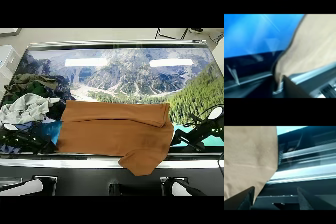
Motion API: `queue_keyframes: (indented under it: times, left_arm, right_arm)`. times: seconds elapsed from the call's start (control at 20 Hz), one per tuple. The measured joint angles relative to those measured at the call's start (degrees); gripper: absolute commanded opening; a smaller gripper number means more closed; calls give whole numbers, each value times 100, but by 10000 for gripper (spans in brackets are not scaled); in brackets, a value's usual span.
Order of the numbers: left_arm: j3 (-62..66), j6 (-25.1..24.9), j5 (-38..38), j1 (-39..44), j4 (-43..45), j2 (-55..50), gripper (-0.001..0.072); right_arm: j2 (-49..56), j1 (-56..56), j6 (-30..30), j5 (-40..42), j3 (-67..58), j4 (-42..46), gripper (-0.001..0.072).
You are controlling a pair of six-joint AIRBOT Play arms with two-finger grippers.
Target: Fold the clothes and pants, and hang the long-sleeved shirts on hangers.
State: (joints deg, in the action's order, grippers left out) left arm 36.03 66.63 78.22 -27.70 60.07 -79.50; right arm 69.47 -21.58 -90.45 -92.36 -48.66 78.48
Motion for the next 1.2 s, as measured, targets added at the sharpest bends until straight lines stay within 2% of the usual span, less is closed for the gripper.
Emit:
queue_keyframes:
  times: [0.2, 0.45, 0.5, 0.55, 0.6, 0.65, 0.7, 0.75, 0.95, 1.05, 1.2]
  left_arm:
    - [-70, 90, -184, 125, -155, 24, 29]
    - [-92, 90, -308, 164, -188, 68, 29]
    - [-94, 92, -310, 166, -188, 70, 29]
    - [-96, 90, -308, 170, -188, 72, 29]
    - [-96, 90, -310, 170, -186, 76, 29]
    - [-96, 90, -308, 170, -186, 76, 29]
    - [-96, 87, -306, 170, -181, 79, 29]
    - [-96, 90, -302, 170, -181, 79, 29]
    - [0, 85, -295, 173, -105, 98, 29]
    - [258, 85, -321, 173, -114, 118, 29]
    - [927, 138, -133, 286, -601, 63, 29]
  right_arm:
    - [-273, -2, -17, 153, 708, -52, 644]
    - [-520, -2, 190, 955, 1991, -793, 609]
    - [-535, -2, 245, 1154, 2177, -990, 567]
    - [-551, -2, 286, 1248, 2312, -1167, 490]
    - [-560, -2, 306, 1327, 2435, -1314, 461]
    - [-566, -2, 332, 1421, 2522, -1460, 348]
    - [-570, -2, 348, 1547, 2583, -1567, 177]
    - [-573, -2, 385, 1696, 2629, -1644, 42]
    - [-573, -2, 564, 1932, 2435, -1781, 38]
    - [-573, -2, 603, 1698, 1961, -1779, 37]
    - [-466, 0, 437, 1445, 953, -1834, 37]
